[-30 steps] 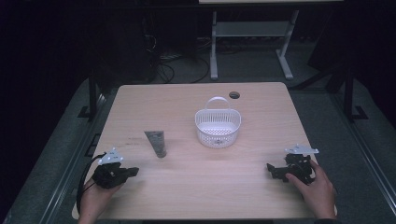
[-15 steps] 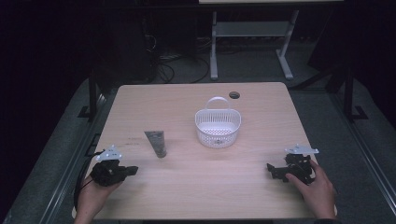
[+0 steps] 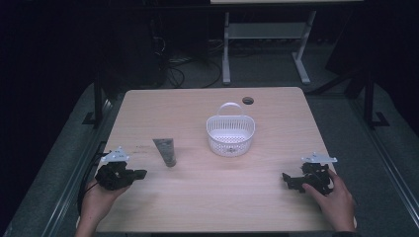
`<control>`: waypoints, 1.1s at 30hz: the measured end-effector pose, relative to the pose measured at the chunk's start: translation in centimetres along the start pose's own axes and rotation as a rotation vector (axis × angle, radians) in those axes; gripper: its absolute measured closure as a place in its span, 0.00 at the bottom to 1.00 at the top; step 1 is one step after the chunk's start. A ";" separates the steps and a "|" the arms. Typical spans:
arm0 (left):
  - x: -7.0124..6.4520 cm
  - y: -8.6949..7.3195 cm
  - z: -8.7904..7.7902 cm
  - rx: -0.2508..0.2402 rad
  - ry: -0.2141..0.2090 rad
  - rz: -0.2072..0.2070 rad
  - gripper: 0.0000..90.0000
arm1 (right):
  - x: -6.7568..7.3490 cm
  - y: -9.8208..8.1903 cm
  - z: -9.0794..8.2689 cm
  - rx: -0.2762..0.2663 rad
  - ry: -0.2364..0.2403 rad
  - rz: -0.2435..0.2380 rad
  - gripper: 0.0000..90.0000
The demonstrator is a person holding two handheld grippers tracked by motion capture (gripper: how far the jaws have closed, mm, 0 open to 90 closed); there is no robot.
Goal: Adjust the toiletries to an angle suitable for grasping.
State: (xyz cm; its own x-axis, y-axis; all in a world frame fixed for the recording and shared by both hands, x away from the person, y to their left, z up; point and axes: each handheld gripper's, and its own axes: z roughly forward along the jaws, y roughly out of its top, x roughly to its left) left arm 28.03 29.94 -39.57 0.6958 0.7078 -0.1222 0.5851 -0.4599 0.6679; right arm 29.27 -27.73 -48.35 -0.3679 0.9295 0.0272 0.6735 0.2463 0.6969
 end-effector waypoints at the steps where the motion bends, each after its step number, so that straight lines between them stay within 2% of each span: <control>1: 0.0 0.2 -0.1 0.001 0.000 0.002 0.99 | 0.0 0.0 0.0 -0.001 0.000 0.000 0.00; 9: 0.0 1.5 -0.7 -0.004 -0.005 0.006 0.99 | 0.0 0.0 0.0 0.000 0.000 0.000 0.00; 23: -0.1 4.4 -1.4 -0.015 -0.005 0.050 0.99 | 0.0 0.0 0.0 0.000 0.000 0.000 0.00; 33: 0.1 6.0 -1.5 -0.022 -0.005 0.063 1.00 | 0.0 0.0 0.0 0.000 0.000 0.000 0.00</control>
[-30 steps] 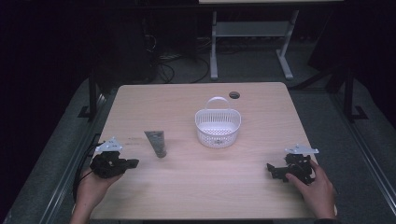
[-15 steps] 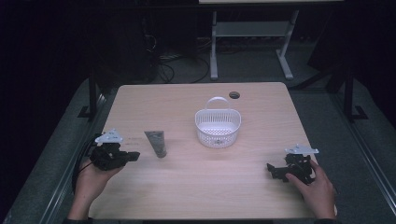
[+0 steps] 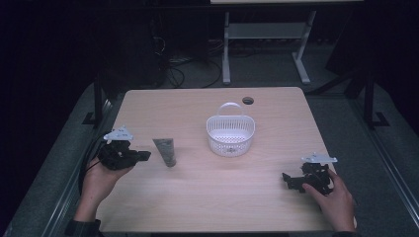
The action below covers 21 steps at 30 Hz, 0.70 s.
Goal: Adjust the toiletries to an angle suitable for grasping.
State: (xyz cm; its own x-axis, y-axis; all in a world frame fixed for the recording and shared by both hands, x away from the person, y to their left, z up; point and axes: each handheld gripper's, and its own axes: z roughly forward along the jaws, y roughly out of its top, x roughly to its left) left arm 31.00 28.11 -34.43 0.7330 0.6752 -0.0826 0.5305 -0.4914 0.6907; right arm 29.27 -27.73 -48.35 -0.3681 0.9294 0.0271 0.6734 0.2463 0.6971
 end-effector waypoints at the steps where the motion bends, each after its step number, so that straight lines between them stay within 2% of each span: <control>1: 0.0 0.1 -0.1 0.002 0.002 0.003 0.99 | 0.0 0.0 0.0 0.000 0.000 0.000 0.00; 10: 0.6 1.4 -0.3 0.000 0.011 0.011 0.99 | 0.0 0.0 0.0 0.000 0.000 0.000 0.00; 21: 1.2 2.1 0.1 0.000 0.013 0.007 0.99 | 0.0 0.0 0.0 -0.001 0.000 0.000 0.00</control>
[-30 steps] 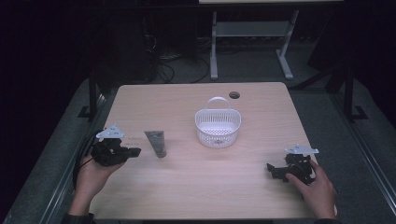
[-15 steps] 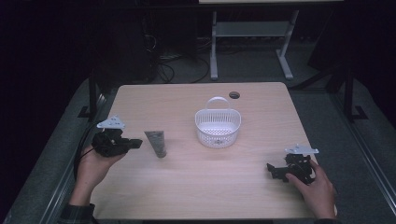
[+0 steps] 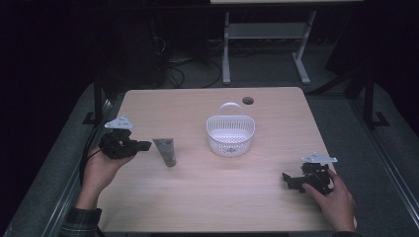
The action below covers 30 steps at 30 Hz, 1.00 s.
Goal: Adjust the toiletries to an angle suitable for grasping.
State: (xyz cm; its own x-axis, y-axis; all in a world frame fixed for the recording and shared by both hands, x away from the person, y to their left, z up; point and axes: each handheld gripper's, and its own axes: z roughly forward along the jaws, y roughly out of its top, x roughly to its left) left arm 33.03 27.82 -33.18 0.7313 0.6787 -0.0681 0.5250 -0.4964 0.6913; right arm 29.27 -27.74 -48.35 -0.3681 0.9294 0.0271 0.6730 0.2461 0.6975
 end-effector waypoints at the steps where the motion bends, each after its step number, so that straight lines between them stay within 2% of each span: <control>1: 0.1 0.0 0.1 -0.002 0.001 0.001 1.00 | 0.0 0.0 0.0 0.000 0.000 0.000 0.00; 30: 1.1 0.9 1.6 0.014 0.017 -0.011 1.00 | 0.0 0.0 0.0 0.000 0.000 0.001 0.00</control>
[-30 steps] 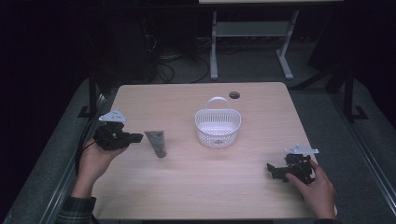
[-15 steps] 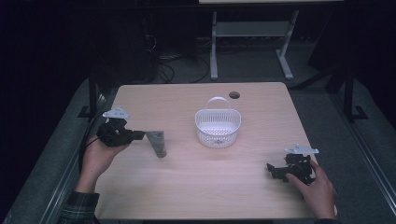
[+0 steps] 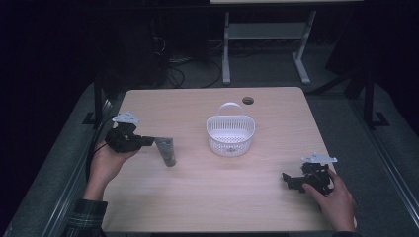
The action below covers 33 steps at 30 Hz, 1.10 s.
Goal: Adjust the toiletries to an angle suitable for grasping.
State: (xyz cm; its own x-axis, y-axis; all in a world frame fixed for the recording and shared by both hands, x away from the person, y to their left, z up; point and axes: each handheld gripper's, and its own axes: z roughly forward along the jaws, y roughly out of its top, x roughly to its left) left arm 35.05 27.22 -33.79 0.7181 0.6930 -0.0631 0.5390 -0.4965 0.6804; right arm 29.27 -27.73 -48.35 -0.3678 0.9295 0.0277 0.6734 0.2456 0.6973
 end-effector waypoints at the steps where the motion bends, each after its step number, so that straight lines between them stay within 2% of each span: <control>1: 0.1 0.0 0.0 -0.001 0.001 0.000 1.00 | 0.0 0.0 0.0 0.000 0.000 0.000 0.00; 11: 0.3 0.4 0.4 0.003 0.026 0.008 1.00 | 0.0 0.0 0.0 0.001 0.001 -0.001 0.00; 22: 0.7 0.9 1.1 -0.005 0.033 -0.006 1.00 | 0.0 0.0 0.0 0.000 0.001 -0.001 0.00; 33: 0.7 1.7 1.8 -0.003 0.038 0.003 0.99 | 0.0 0.0 0.0 0.000 0.000 -0.002 0.00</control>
State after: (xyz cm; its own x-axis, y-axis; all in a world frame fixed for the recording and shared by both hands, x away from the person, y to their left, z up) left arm 37.25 25.91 -34.01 0.7022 0.7112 -0.0335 0.5356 -0.4967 0.6830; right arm 29.26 -27.74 -48.34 -0.3687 0.9292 0.0262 0.6730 0.2474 0.6971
